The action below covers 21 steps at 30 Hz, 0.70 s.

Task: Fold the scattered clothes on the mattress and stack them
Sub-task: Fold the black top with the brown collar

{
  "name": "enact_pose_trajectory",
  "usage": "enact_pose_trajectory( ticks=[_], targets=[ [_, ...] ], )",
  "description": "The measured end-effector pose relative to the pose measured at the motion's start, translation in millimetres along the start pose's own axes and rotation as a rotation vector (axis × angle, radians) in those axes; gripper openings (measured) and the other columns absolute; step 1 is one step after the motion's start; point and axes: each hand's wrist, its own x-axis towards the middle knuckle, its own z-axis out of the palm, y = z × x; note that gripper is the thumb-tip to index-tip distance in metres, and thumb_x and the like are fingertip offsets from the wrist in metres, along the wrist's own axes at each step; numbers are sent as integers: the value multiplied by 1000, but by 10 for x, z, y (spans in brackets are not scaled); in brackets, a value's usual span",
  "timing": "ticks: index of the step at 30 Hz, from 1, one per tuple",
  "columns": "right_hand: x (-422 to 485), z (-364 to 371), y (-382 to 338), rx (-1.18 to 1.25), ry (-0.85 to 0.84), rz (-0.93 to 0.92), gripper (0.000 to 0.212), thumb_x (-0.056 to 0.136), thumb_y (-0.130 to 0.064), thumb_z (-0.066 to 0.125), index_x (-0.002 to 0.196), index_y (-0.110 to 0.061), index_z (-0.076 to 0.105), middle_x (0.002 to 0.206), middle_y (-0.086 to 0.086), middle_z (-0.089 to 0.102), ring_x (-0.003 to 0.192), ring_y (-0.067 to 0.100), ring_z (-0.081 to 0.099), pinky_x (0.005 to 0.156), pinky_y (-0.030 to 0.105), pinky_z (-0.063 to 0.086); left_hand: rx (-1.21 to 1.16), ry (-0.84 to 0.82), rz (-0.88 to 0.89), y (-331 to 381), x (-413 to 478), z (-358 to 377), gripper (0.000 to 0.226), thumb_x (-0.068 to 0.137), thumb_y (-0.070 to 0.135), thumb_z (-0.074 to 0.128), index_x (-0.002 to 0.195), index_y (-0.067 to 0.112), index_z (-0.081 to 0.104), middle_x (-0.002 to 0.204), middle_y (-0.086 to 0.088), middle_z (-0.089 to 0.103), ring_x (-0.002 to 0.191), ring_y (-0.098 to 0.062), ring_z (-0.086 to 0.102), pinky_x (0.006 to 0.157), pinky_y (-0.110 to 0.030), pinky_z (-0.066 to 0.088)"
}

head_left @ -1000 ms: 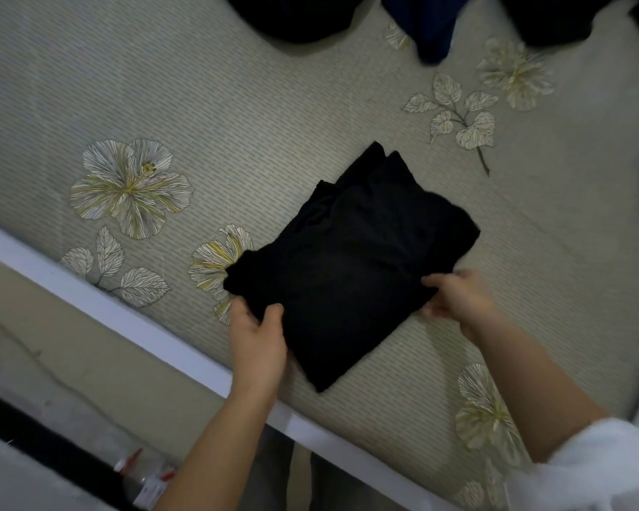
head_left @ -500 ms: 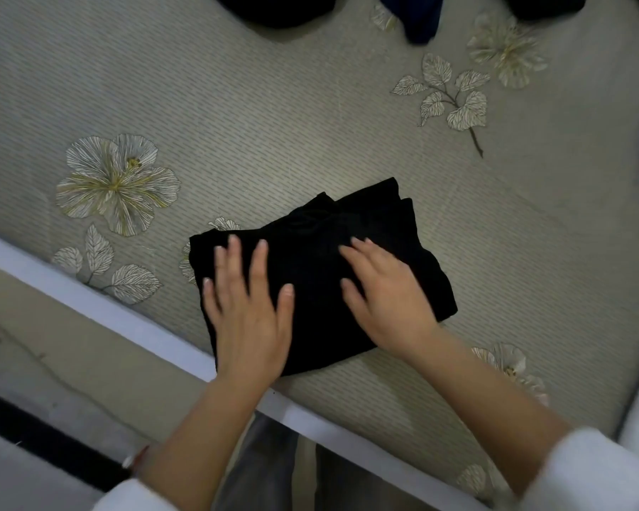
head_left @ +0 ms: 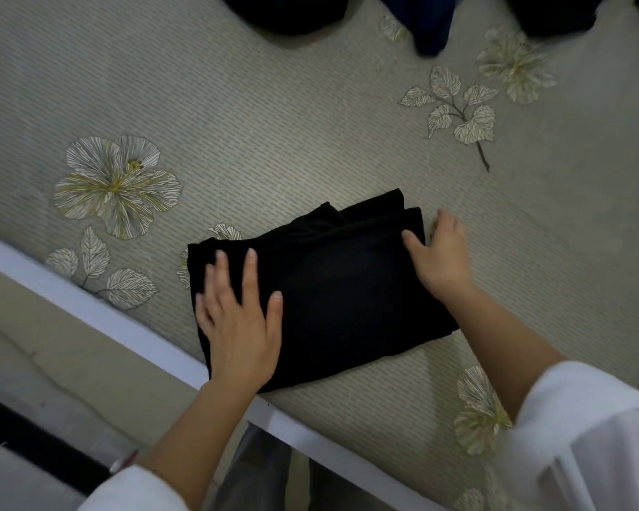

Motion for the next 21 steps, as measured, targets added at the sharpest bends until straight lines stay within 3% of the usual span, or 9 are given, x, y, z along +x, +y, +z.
enact_pose_trajectory(
  ticks=[3,4,6,9,12,16,18,21],
  targets=[
    [161,28,-1,-4,44,8,28,92,-29,56,111,-9,59,120,10,50,104,23,54,91,29,46,-186,125,-356,-4,193,-165,68,96,45,43,151,21,13,154,-15,16,140,-31,15,111,-54,11],
    [187,31,-10,12,90,-17,20,91,-28,54,100,-11,61,111,10,56,92,21,58,82,30,50,-229,139,-458,-75,280,-199,67,94,43,48,150,18,21,149,-15,28,137,-32,22,110,-54,14],
    [191,5,-69,62,188,-36,16,92,-27,52,93,-12,60,104,8,60,83,18,58,70,27,46,-294,145,-472,-233,407,-268,53,90,47,50,134,18,46,130,-10,53,125,-31,42,109,-54,24],
    [179,-59,-213,129,344,-103,18,93,-26,52,97,-11,61,106,7,58,89,17,57,78,30,47,-497,215,-369,-277,398,-365,37,89,50,49,112,22,57,108,-2,63,103,-22,59,96,-48,44],
    [263,-46,-326,101,393,-136,19,94,-28,53,100,-12,61,109,6,55,91,16,54,81,29,44,-605,289,-398,-223,297,-399,19,96,33,51,109,21,58,102,1,62,96,-16,60,85,-30,48],
    [352,67,-392,157,251,-84,19,93,-31,53,100,-18,64,110,7,60,93,18,59,90,43,49,-639,332,-594,-253,305,-345,29,97,31,49,121,16,55,105,2,60,99,-13,57,101,-42,43],
    [247,142,-402,72,247,-107,28,95,-31,51,119,-20,59,126,6,53,114,19,51,104,46,38,-510,368,-539,-234,330,-358,36,96,28,47,130,15,47,122,-4,54,117,-20,48,108,-44,32],
    [-173,285,-420,-124,273,-379,46,95,-33,49,138,-16,43,145,6,37,134,19,30,108,42,19,-215,325,-159,-103,273,-436,42,94,31,43,134,17,45,140,-9,39,132,-25,32,108,-45,17]
  ],
)
